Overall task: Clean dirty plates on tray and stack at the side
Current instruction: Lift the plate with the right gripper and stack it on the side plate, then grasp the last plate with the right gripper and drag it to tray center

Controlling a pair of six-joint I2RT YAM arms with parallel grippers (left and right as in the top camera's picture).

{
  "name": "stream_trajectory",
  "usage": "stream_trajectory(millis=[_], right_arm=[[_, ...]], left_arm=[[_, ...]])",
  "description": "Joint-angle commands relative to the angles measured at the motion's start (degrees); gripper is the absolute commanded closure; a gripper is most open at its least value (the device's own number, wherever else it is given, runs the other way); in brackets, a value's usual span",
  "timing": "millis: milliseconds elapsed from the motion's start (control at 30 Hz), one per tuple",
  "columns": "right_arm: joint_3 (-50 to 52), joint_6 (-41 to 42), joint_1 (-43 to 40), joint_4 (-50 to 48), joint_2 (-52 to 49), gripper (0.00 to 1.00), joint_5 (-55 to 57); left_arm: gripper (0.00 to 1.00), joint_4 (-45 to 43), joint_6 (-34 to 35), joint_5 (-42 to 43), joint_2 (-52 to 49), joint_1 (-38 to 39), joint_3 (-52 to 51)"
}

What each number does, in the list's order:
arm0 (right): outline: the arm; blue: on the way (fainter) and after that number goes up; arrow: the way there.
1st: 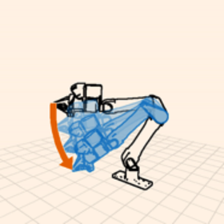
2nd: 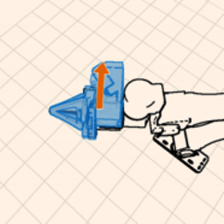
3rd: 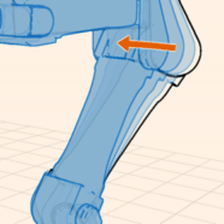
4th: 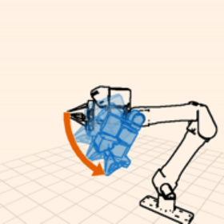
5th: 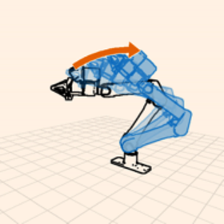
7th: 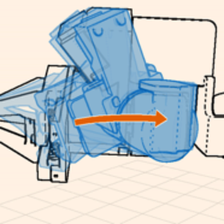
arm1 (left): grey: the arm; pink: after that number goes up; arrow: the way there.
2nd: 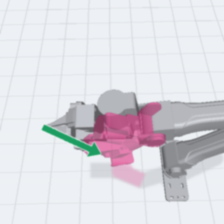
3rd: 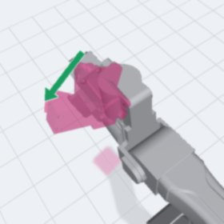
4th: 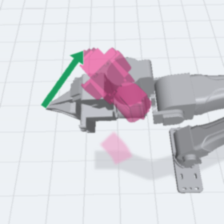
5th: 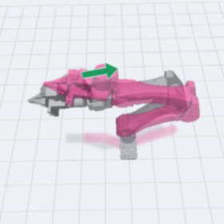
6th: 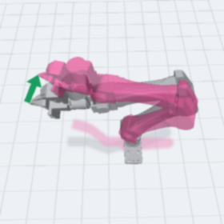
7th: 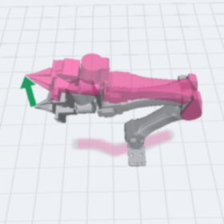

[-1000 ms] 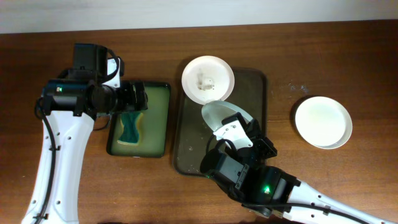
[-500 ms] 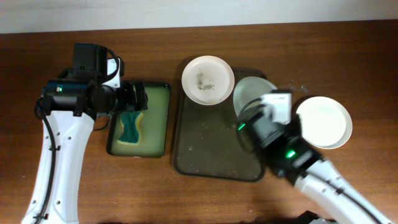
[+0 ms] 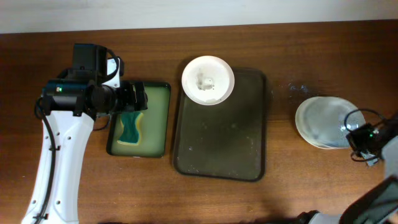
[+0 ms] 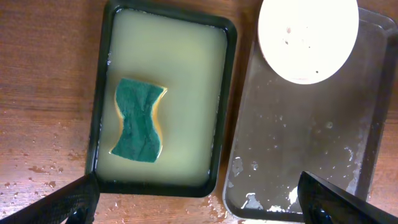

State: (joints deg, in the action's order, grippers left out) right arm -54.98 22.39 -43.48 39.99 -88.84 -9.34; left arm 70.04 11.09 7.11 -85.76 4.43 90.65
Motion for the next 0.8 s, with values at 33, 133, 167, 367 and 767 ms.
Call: stream_trajectory(millis=[33, 133, 167, 367, 767], right_arm=[[-0.87, 0.13, -1.49, -0.37, -4.83, 0.46, -10.32], [-1.95, -3.08, 1.11, 0.2, -1.03, 0.37, -16.7], [-2.82, -4.74, 4.0, 0.76, 2.38, 0.37, -19.08], [-8.31, -12.57, 29.16, 1.46, 13.94, 0.37, -15.69], [-36.06, -12.59, 52.17, -7.56, -29.33, 0.4, -5.46]], left_arm=[[0.0, 0.04, -0.5, 0.61, 0.37, 0.02, 0.61], [0.0, 0.04, -0.5, 0.61, 0.37, 0.02, 0.61], [0.0, 0.04, -0.5, 0.61, 0.37, 0.02, 0.61], [0.0, 0.04, -0.5, 0.61, 0.37, 0.02, 0.61], [0.0, 0.04, -0.5, 0.61, 0.37, 0.02, 0.61]])
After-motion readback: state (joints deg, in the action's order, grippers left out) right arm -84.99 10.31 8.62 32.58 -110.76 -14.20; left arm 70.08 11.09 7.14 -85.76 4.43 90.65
